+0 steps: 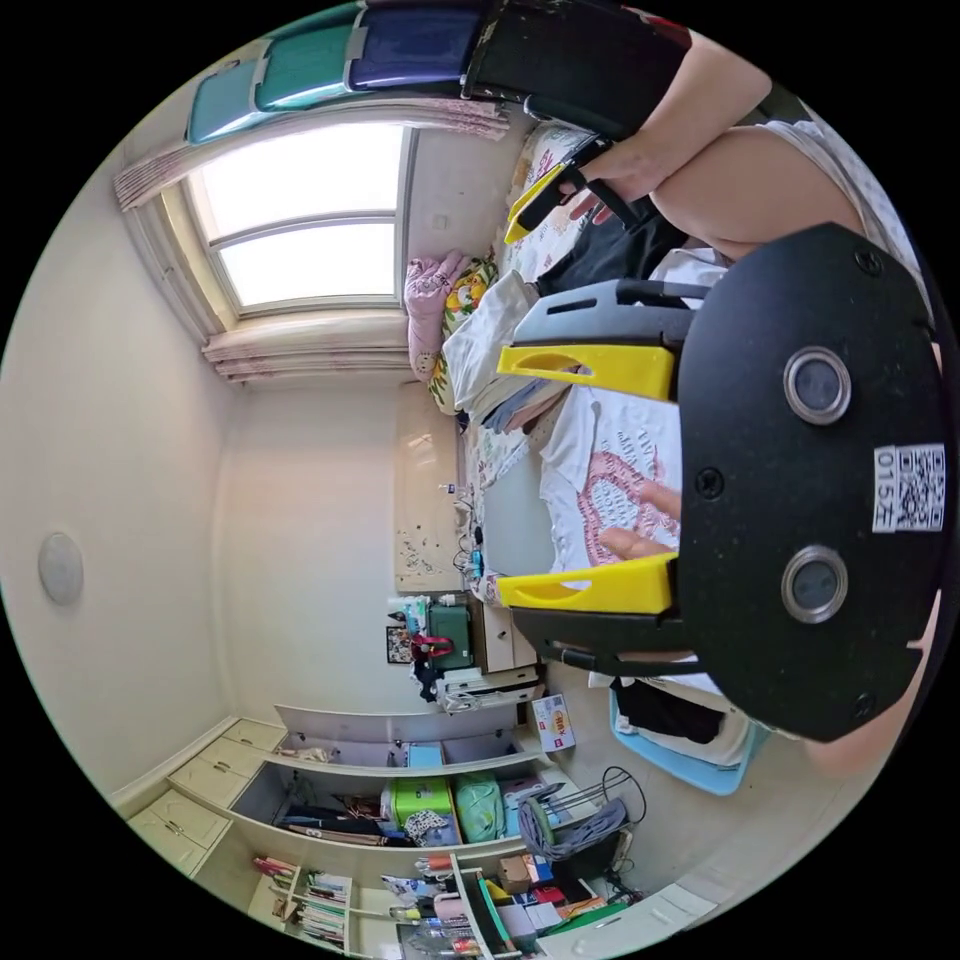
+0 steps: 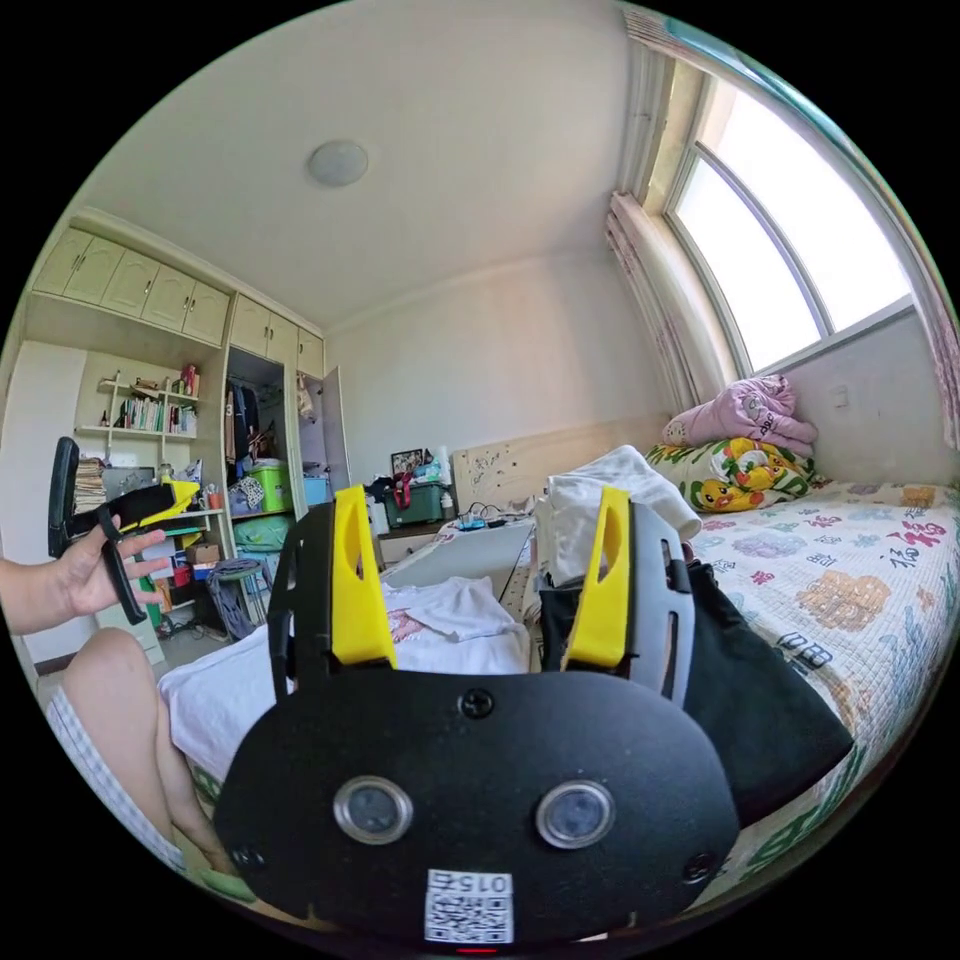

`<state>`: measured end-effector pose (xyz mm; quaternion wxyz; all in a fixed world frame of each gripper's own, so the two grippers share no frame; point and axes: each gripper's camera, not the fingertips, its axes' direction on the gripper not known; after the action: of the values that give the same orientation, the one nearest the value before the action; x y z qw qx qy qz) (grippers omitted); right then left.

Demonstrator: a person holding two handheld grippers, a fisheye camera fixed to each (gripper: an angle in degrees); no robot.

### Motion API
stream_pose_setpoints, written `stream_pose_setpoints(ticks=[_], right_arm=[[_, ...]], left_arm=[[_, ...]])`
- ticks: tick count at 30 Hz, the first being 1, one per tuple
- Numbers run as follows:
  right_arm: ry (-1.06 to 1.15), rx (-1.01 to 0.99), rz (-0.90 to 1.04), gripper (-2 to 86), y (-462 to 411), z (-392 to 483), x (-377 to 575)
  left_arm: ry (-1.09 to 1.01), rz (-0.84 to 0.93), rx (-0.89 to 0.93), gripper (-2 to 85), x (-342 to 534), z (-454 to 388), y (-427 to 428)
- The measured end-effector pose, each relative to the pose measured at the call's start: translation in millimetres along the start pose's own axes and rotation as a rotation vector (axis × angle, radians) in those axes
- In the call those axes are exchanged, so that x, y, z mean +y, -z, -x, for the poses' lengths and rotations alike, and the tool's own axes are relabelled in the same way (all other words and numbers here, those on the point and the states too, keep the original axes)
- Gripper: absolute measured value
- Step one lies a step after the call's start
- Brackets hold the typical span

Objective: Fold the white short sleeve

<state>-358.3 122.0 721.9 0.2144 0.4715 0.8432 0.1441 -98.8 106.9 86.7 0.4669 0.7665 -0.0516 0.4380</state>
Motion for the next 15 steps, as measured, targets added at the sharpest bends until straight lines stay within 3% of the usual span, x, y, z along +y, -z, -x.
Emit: stream_pose_setpoints(ticks=[15], right_arm=[[0.018, -0.03, 0.064, 29.9, -324.9, -91.3, -3.5]], left_arm=[[0.058, 0.051, -0.001, 28.1, -0.1, 30.7, 9.9]])
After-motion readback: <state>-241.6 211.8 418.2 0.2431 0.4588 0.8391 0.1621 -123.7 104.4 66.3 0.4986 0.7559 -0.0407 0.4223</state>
